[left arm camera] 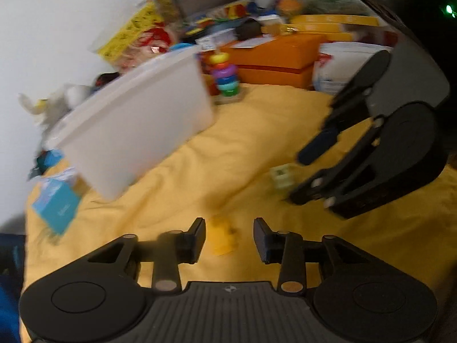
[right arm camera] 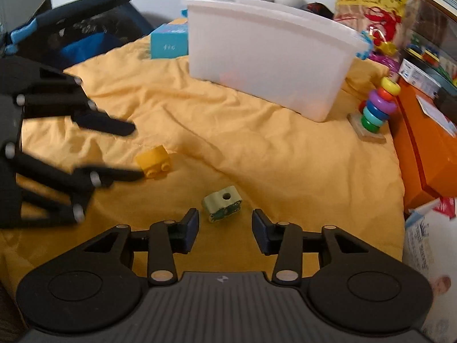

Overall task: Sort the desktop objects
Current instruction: 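Carry the yellow brick and pale green block over the white bin and open both tools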

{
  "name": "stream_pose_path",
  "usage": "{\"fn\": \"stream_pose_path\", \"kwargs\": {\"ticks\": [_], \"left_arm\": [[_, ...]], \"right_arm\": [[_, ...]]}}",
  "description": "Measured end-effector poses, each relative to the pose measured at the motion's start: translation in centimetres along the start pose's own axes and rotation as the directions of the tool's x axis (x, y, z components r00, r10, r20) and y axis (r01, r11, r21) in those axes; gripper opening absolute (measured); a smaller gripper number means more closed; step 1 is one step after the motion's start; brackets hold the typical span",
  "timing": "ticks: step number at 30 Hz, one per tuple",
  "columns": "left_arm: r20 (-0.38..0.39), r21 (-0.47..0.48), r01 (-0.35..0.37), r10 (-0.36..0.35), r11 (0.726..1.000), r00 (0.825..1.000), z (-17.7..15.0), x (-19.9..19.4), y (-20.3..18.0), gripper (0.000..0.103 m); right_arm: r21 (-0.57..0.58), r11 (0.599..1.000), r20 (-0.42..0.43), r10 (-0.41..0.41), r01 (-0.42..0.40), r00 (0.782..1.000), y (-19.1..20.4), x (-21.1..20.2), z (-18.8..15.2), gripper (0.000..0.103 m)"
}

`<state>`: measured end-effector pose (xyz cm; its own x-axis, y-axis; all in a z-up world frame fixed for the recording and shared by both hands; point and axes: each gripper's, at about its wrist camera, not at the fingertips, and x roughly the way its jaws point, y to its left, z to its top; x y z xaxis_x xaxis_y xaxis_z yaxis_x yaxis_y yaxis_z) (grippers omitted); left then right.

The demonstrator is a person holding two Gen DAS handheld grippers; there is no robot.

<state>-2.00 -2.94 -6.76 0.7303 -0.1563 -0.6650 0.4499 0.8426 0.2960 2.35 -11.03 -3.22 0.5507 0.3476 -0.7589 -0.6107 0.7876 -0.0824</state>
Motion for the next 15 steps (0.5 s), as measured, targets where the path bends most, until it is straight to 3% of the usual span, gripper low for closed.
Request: {"fn": "stream_pose_path", "kwargs": {"ticks": [2,6,7,8,15], "left_arm": [[-0.047,-0.005,0.005,-0.005,1.0,0.999,0.2,1.4,-0.2,0.032],[-0.068,-0.016,-0.062,0.061,0.998,0.996,0.2,2.8,0.5,0.032],[-0.076,-0.045,-0.064,0.061,0.997,0.995,0.1,2.9,1.0,0.029],[-0.093,-0.074,-0.063,0.056,0.995,0.994,-0.1,3.3,1.8,0.018],[-0.091,-0.221,-0.02,0.0,0.975,0.996,-1.2,2.9,3.8,0.017]], "right_arm": [[0.015,1.0,-0.007,-0.006,0.007,1.0,0.0,0.1,0.0,0.043],[0.025,1.0,-0.011,-0.015,0.015,1.0,0.0,0.0,0.0,0.043],[0.025,1.0,-0.009,-0.014,0.014,1.0,0.1,0.0,0.0,0.043],[0.024,1.0,-0.006,-0.012,0.013,1.0,0.2,0.0,0.0,0.043],[0.054,0.998,-0.013,-0.027,0.027,1.0,1.0,1.3,0.8,0.037]]}}
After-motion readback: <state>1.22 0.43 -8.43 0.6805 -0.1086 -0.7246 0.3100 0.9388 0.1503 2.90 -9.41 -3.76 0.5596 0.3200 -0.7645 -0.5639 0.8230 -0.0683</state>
